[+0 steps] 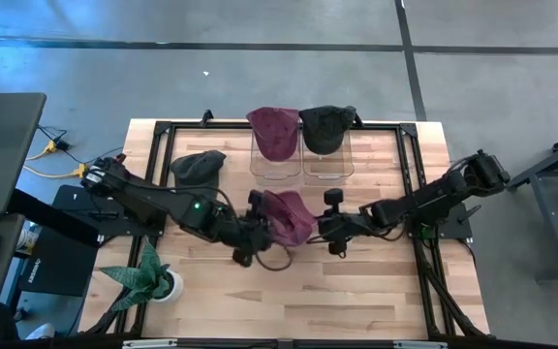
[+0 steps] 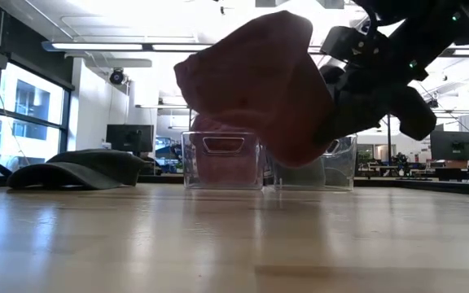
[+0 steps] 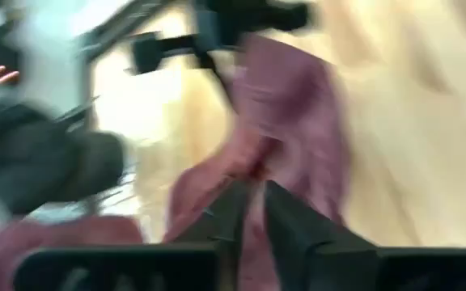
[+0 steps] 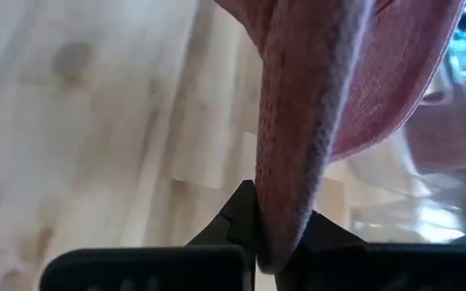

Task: Pick & Place hat
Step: Put the red cap into the left transparent bin

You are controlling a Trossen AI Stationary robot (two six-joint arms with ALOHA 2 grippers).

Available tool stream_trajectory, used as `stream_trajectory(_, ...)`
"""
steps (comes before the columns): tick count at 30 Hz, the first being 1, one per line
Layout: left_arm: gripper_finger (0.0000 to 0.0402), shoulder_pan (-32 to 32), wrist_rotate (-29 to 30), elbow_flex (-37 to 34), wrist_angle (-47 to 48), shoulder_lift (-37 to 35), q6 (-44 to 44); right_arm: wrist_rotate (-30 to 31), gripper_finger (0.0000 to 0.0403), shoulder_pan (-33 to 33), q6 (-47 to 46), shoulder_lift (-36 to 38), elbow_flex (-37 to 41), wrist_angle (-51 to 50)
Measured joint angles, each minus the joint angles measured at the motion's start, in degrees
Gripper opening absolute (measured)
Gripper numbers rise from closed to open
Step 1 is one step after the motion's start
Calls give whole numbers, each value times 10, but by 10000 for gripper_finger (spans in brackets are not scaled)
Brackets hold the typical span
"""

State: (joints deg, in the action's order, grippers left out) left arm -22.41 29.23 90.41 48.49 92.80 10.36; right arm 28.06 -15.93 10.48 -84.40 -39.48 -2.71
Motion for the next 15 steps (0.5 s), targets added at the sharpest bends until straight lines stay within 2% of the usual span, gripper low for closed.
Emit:
stream_trajectory(2, 80, -1, -44, 0, 18, 0, 41, -22, 8, 6, 0, 0, 0, 5)
stream_trajectory(5, 145, -2, -75, -1, 52, 8, 74, -35, 8, 11, 0, 0, 0, 9)
stream_trajectory(10, 253, 4, -84, -1, 71, 44, 55, -44, 6, 13, 3, 0, 0, 9)
stream_trajectory(13, 294, 10, -86, -1, 76, 73, 26, -44, 11, 13, 3, 0, 0, 9)
stream_trajectory(15, 304, 11, -88, -2, 69, 95, 9, -44, 11, 13, 2, 0, 0, 9)
